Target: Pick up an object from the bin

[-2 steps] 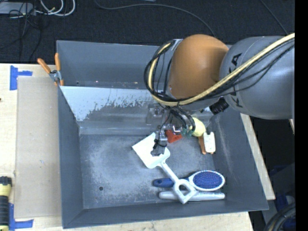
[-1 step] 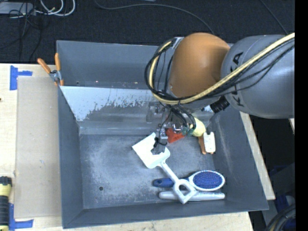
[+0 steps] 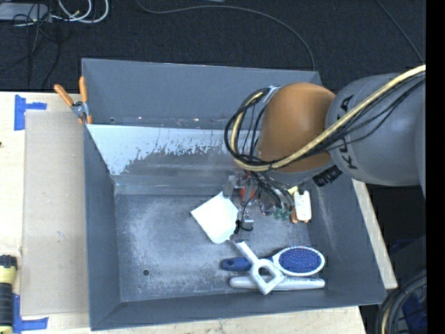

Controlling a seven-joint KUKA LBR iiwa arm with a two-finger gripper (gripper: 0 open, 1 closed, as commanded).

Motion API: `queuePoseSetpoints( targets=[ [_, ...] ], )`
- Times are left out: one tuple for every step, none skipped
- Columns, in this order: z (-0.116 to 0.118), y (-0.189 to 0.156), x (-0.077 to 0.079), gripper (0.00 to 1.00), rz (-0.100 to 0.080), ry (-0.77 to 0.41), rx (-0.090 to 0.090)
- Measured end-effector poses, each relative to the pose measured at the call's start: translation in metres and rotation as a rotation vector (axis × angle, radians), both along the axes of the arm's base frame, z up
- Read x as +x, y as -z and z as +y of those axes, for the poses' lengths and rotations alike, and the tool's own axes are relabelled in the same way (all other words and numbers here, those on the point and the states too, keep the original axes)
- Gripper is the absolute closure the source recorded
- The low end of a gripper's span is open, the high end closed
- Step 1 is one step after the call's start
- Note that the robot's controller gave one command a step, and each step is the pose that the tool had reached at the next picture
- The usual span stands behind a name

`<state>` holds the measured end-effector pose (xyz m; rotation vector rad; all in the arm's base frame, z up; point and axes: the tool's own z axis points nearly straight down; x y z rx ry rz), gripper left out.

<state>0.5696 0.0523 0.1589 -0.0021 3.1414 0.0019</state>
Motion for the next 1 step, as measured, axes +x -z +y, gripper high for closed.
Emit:
queuePoseSetpoints(
  targets=[
    [-0.0234, 0.0079, -0.0817, 0.0, 0.006, -0.092, -0.001]
  ],
)
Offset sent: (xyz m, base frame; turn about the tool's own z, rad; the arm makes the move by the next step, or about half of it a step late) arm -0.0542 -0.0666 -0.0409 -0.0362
